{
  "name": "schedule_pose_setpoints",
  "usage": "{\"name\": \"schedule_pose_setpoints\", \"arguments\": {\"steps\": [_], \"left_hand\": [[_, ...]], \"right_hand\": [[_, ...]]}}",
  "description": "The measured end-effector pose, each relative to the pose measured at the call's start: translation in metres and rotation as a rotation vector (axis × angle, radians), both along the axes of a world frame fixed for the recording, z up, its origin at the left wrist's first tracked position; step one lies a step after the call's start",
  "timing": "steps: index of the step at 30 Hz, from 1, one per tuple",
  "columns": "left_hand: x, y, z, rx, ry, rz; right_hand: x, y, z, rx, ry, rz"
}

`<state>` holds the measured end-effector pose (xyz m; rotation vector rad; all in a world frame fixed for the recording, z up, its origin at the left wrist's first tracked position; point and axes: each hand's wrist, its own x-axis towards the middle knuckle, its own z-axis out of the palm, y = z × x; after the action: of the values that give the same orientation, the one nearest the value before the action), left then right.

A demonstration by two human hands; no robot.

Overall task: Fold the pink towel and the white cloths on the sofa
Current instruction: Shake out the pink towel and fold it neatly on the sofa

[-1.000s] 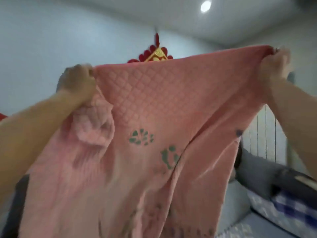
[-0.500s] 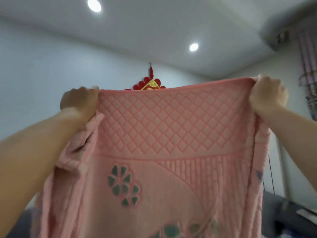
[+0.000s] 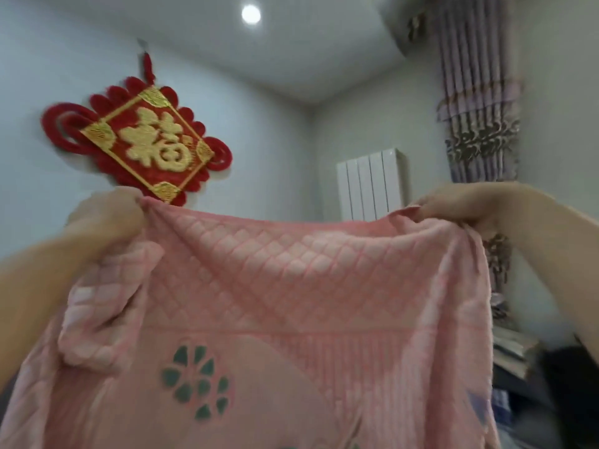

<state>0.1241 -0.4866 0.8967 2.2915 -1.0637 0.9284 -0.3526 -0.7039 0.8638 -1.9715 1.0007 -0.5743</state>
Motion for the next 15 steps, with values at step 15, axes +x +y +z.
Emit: {"name": "schedule_pose_setpoints", "arguments": {"steps": [15], "left_hand": [[-0.139,-0.258,0.142,-0.437,-0.314,-0.010]], "right_hand": [[-0.148,-0.196,0.131,-0.976,-0.252,-0.908]]}}
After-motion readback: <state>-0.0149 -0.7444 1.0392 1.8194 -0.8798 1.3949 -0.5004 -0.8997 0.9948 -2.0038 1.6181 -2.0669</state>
